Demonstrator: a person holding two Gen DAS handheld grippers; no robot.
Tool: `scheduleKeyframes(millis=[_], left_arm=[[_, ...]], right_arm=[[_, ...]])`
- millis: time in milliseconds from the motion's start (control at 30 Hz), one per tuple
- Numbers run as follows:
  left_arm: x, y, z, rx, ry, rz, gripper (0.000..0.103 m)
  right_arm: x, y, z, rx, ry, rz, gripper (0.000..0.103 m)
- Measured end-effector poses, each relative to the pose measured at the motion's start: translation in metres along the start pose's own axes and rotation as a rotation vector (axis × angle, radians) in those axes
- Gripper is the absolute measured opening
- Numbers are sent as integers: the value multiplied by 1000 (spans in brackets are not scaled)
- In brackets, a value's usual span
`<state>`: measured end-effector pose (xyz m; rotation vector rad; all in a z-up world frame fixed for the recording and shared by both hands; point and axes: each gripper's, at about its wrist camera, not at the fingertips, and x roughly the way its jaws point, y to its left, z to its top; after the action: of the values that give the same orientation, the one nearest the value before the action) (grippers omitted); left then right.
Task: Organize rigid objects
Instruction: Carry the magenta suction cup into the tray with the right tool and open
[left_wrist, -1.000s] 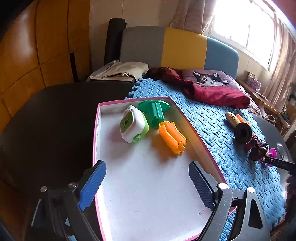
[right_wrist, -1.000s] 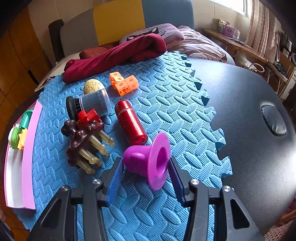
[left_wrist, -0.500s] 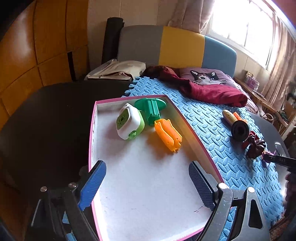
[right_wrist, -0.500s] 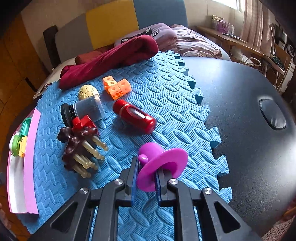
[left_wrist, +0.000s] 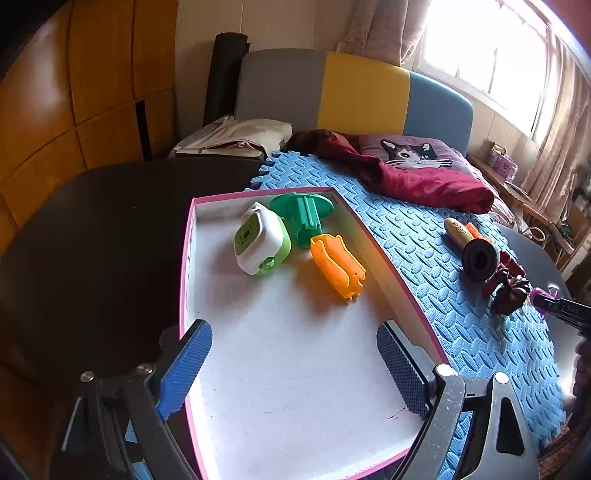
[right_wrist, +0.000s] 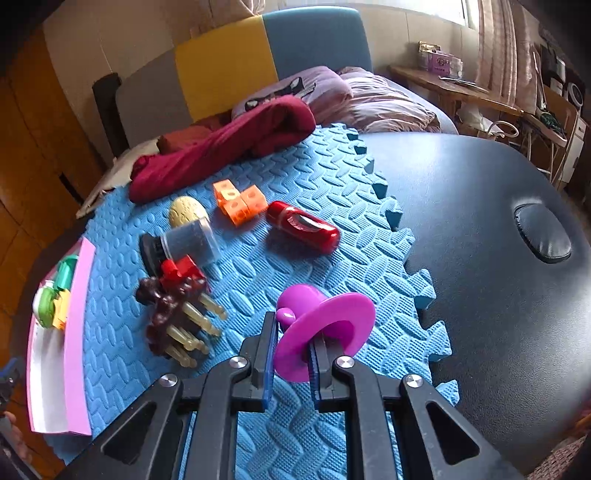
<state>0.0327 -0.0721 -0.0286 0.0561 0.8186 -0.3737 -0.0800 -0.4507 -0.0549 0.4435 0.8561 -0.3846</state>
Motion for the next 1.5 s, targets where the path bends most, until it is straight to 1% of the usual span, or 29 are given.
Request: scheduleKeyframes(millis=[133,200,300,400,567,700,833,900,933,967,1000,1033,1100,1133,1167,1200,1267,1333,1400,1433,1467,1500], left_arm=[[-6,6,-1,-7,-11,9,91],[-9,12,0,-16,-16,14,91],[-14,20,2,-31,-28,20,91],[-17,30,3,-46,-38,30,92],[-22,47,2,-81,-49,48,92],[-29,61,4,-115,-68,66,92],[-37,77,1,-134,-81,94,91],[-39,85,0,-148,-83,109,91],[-39,90,-2,-158,-82,116,92],[-39,94,-3,-168,-80,122,91],[-39,97,-4,-176,-78,127,92],[-38,99,-5,-183,-77,132,92],[-35,103,-8,-193,-65,135,91],[-34,103,-9,-194,-62,135,91],[-32,103,-10,-192,-58,138,91],[-29,103,-10,-188,-49,138,91],[-27,102,-9,-187,-48,141,91],[-23,100,-7,-183,-41,145,91],[-21,98,-6,-181,-42,143,92],[-20,96,-5,-174,-40,145,92],[-20,96,-4,-171,-37,145,92],[-19,95,-2,-170,-33,144,92]], right_arm=[[-11,5,1,-16,-54,35,13],[-17,7,1,-21,-79,70,13],[-22,20,-1,-47,-93,99,13],[-32,42,-4,-83,-113,141,13],[-41,107,-10,-179,-106,291,13],[-31,181,-17,-295,-58,421,13],[-18,241,-24,-383,-6,511,13],[-8,264,-27,-412,46,550,13],[3,278,-27,-422,103,583,14],[9,285,-30,-423,133,598,14],[17,295,-31,-434,152,598,15],[27,306,-34,-458,162,575,15],[48,321,-37,-479,206,553,23],[56,326,-39,-497,234,539,30],[60,328,-39,-511,242,524,36],[61,329,-40,-523,244,516,38],[53,323,-38,-539,249,551,46],[40,308,-31,-546,233,583,46],[26,286,-21,-537,215,618,46],[17,266,-10,-524,187,626,46],[10,248,0,-509,147,613,47],[3,222,13,-484,101,581,47]])
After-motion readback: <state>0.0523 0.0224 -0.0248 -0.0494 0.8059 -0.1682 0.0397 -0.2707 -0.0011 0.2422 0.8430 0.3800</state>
